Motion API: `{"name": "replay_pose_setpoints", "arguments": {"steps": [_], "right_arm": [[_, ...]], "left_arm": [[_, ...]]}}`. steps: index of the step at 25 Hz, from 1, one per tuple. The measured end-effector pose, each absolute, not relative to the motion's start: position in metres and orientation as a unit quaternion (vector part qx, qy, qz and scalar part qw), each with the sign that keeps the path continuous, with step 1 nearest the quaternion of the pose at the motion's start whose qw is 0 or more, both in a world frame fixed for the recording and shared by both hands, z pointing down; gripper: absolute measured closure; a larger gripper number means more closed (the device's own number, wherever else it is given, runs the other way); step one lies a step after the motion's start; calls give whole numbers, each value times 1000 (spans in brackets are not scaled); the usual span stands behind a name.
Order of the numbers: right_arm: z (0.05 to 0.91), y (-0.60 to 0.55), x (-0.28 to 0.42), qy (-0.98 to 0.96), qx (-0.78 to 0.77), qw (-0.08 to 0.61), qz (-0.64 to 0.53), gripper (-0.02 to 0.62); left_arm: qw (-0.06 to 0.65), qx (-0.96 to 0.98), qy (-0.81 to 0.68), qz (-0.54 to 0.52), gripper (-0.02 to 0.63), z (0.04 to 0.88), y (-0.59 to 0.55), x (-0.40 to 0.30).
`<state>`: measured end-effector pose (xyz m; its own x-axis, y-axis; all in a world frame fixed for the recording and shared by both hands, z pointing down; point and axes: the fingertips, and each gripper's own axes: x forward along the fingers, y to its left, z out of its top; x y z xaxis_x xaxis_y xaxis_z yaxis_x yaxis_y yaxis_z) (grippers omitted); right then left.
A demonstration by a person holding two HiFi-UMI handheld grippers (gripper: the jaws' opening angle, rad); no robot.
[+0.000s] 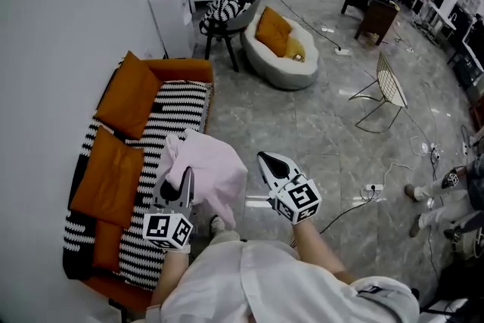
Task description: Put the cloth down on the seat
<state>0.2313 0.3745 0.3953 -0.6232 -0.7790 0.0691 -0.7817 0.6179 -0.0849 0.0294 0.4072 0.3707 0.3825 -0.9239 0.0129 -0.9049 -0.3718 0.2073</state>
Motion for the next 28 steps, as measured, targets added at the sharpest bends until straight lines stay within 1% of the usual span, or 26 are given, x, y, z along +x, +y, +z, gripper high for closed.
{"name": "replay_pose_setpoints", "arguments": {"steps": [9, 28], "right_arm": [[398, 342, 213, -896, 439, 33, 53, 588], [400, 271, 142, -895, 440, 48, 53, 588]], "left_arm": [[95, 834, -540, -64, 476, 373, 374, 15], [93, 846, -522, -61, 476, 373, 306, -49]]}}
